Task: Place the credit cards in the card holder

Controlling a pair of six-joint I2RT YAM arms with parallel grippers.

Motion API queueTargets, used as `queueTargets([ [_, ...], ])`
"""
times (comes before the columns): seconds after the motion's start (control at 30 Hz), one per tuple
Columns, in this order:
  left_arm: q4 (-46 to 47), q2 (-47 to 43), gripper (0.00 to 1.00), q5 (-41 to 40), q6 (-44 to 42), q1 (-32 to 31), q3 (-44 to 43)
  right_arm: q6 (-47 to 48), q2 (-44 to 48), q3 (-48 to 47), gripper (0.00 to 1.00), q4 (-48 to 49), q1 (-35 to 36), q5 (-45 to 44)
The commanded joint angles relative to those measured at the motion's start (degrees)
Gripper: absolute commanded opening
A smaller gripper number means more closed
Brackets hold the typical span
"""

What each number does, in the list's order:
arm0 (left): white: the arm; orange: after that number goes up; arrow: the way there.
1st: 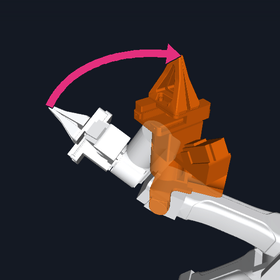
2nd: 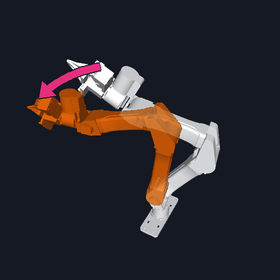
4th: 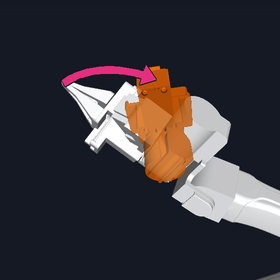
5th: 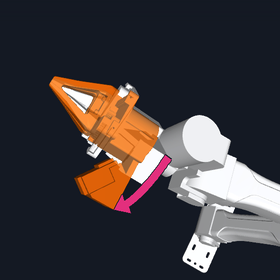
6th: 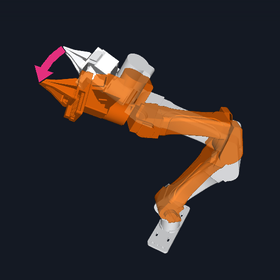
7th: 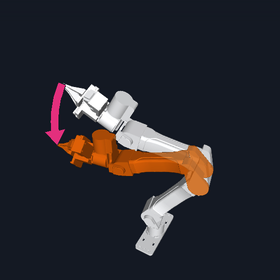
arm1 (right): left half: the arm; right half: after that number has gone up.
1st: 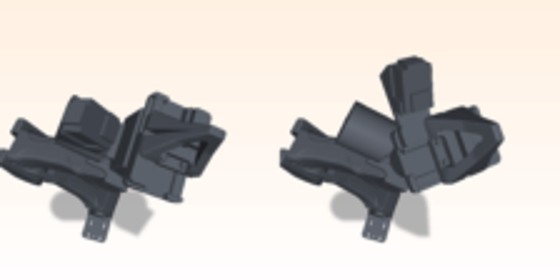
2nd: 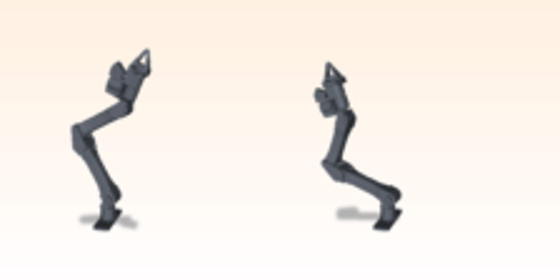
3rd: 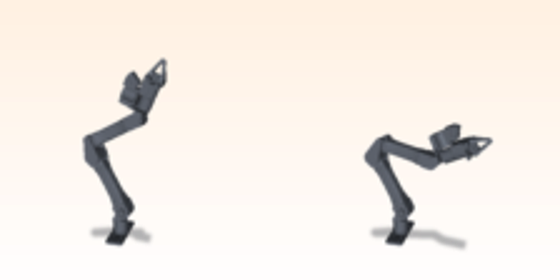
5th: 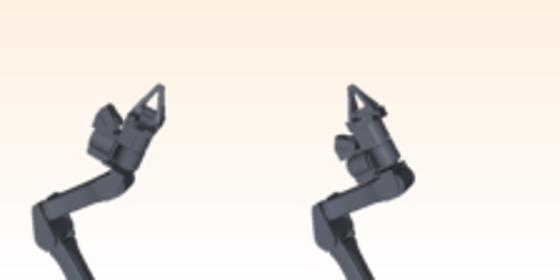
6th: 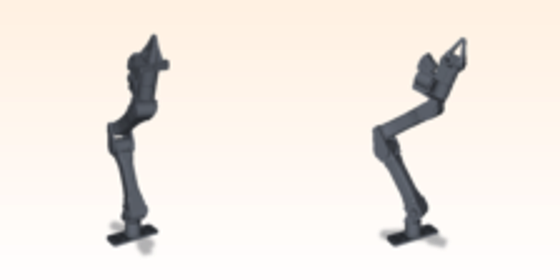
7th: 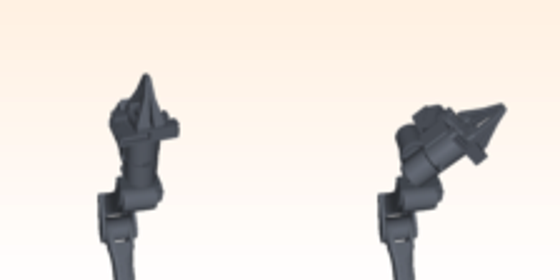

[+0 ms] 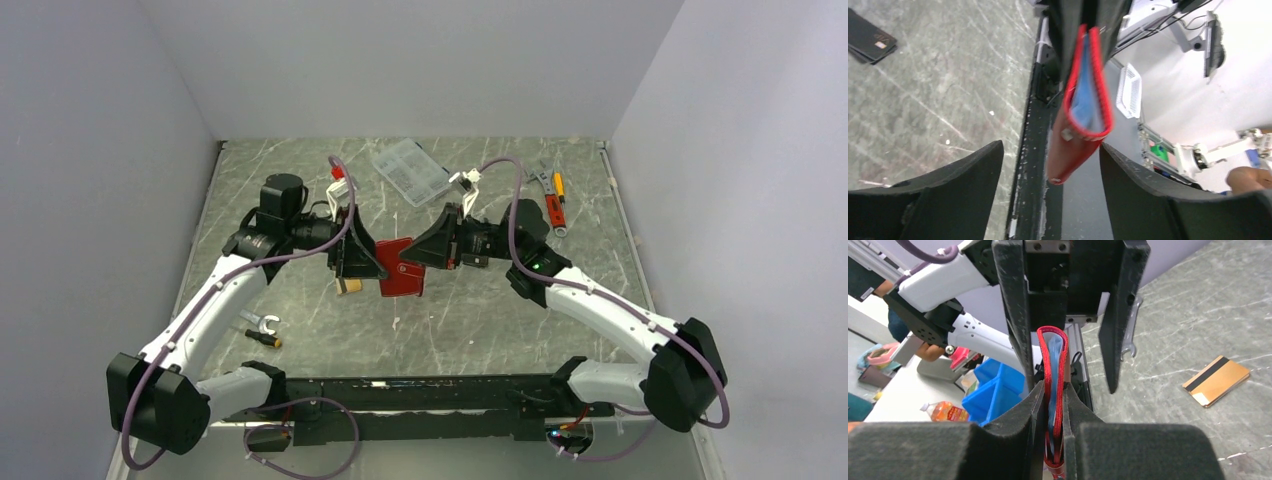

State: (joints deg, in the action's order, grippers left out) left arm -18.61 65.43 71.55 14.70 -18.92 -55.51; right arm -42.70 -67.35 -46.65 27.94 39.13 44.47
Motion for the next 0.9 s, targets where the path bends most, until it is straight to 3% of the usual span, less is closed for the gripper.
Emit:
queueTargets([
  [0.0,6.7,-1.6,0.71,6.6,4.4,0.6,-1.2,-0.1,-1.4,-4.0,0.06,5.4,0.7,3.0],
  [0.1,6.4,-1.7,0.6,7.3,3.6,0.8,-1.3,-0.2,-1.6,-3.9,0.08,6.0,0.9,3.2],
  [0.17,5.4,-1.6,0.47,6.8,2.6,0.9,-1.6,-0.1,-1.6,-3.6,0.08,6.4,1.2,3.0],
  [0.27,7.2,-1.3,0.38,6.0,4.4,1.1,-1.4,0.2,-1.5,-3.4,0.09,6.5,1.5,2.7],
  [0.37,9.7,-1.0,0.2,4.6,7.3,1.1,-1.4,1.7,-2.2,-4.4,0.12,4.0,2.3,1.9],
  [0.5,10.4,-0.9,0.0,1.2,9.8,1.2,-1.5,9.2,-2.5,-8.4,0.46,-9.4,2.5,-5.1],
  [0.6,7.3,-1.3,0.0,-2.8,9.3,1.4,-1.2,16.2,-0.5,-12.2,0.6,-23.2,2.6,-17.1],
  [0.7,3.5,-1.7,0.0,-6.5,7.9,1.5,-0.7,20.8,3.6,-13.0,0.71,-30.6,2.6,-28.8],
  [0.87,1.3,-1.3,0.0,-12.8,8.4,2.1,-1.1,28.2,5.7,-16.5,0.75,-40.3,8.0,-43.4],
])
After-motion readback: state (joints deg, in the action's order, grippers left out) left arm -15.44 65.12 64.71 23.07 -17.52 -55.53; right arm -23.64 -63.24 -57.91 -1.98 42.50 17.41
